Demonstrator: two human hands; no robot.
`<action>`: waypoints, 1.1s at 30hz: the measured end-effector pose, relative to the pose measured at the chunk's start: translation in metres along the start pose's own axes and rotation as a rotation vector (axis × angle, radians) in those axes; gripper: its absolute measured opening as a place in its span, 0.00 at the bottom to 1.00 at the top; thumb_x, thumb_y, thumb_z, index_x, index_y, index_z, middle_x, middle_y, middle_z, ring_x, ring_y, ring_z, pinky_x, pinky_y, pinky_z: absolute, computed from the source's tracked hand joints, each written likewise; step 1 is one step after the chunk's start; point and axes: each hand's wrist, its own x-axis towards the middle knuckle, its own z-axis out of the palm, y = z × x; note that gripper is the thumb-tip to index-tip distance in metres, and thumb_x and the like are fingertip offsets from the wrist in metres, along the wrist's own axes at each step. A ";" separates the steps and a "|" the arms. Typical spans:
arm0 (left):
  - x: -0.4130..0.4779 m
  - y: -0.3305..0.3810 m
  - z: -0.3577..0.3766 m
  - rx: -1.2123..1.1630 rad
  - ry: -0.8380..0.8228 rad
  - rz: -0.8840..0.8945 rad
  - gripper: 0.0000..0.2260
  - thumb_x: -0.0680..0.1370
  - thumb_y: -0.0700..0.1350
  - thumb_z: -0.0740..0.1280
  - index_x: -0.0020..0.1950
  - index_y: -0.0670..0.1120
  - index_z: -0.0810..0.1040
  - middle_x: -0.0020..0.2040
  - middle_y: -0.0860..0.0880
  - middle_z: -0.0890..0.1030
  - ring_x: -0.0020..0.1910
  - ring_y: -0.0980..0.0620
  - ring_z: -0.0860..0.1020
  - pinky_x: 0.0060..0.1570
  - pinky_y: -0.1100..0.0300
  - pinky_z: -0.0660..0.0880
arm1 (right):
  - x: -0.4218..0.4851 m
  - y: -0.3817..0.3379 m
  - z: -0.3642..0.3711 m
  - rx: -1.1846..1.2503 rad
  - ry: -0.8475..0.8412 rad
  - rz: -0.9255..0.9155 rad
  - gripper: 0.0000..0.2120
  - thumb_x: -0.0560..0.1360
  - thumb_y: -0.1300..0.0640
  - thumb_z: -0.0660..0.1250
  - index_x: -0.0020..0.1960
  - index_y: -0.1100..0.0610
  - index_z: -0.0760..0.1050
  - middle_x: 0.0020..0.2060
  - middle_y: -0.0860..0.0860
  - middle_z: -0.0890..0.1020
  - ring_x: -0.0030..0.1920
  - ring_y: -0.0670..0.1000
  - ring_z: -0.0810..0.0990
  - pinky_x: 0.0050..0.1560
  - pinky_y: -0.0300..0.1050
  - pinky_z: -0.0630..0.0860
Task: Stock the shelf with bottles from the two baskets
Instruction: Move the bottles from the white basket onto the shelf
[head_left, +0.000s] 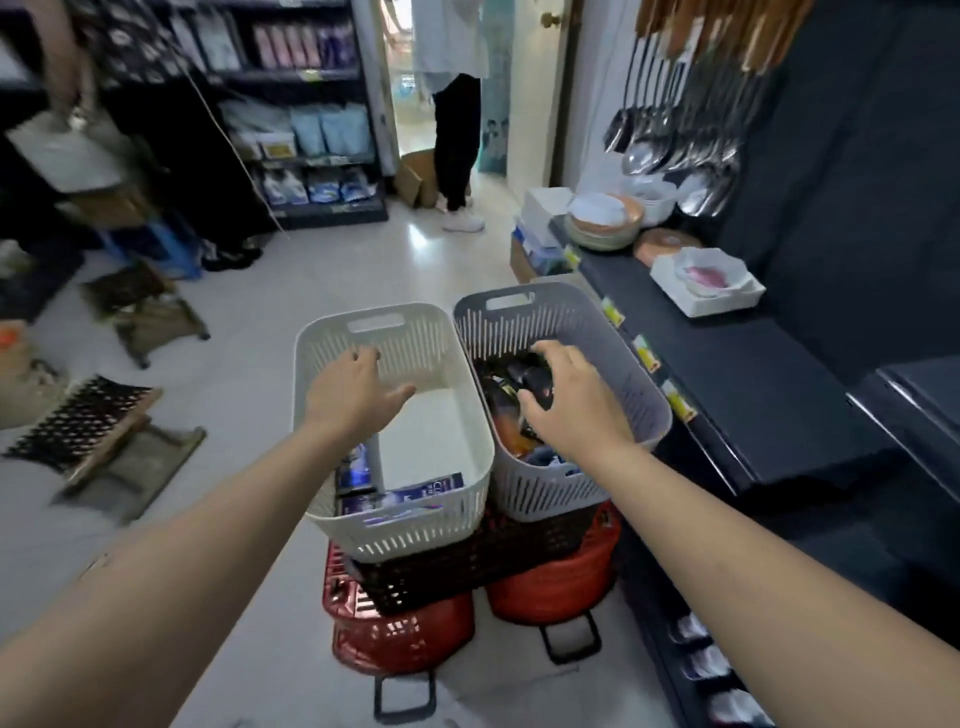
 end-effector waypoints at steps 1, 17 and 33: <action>0.006 -0.012 0.000 0.002 -0.001 -0.012 0.30 0.76 0.62 0.64 0.72 0.45 0.67 0.67 0.43 0.72 0.66 0.42 0.71 0.61 0.49 0.71 | 0.012 -0.009 0.012 -0.003 -0.023 -0.015 0.23 0.78 0.52 0.64 0.70 0.54 0.65 0.64 0.52 0.71 0.63 0.55 0.72 0.54 0.51 0.75; 0.061 -0.057 0.044 0.022 -0.092 -0.120 0.26 0.78 0.61 0.61 0.71 0.48 0.66 0.66 0.47 0.71 0.64 0.46 0.71 0.57 0.51 0.72 | 0.130 -0.052 0.118 0.004 -0.406 -0.159 0.24 0.78 0.50 0.63 0.72 0.53 0.63 0.69 0.50 0.69 0.65 0.53 0.72 0.59 0.50 0.73; 0.103 -0.090 0.114 -0.070 -0.397 -0.383 0.29 0.78 0.54 0.65 0.75 0.46 0.59 0.70 0.42 0.65 0.67 0.41 0.69 0.60 0.48 0.71 | 0.146 -0.042 0.191 0.031 -0.561 -0.044 0.25 0.77 0.52 0.65 0.71 0.53 0.63 0.67 0.51 0.69 0.64 0.52 0.72 0.61 0.50 0.71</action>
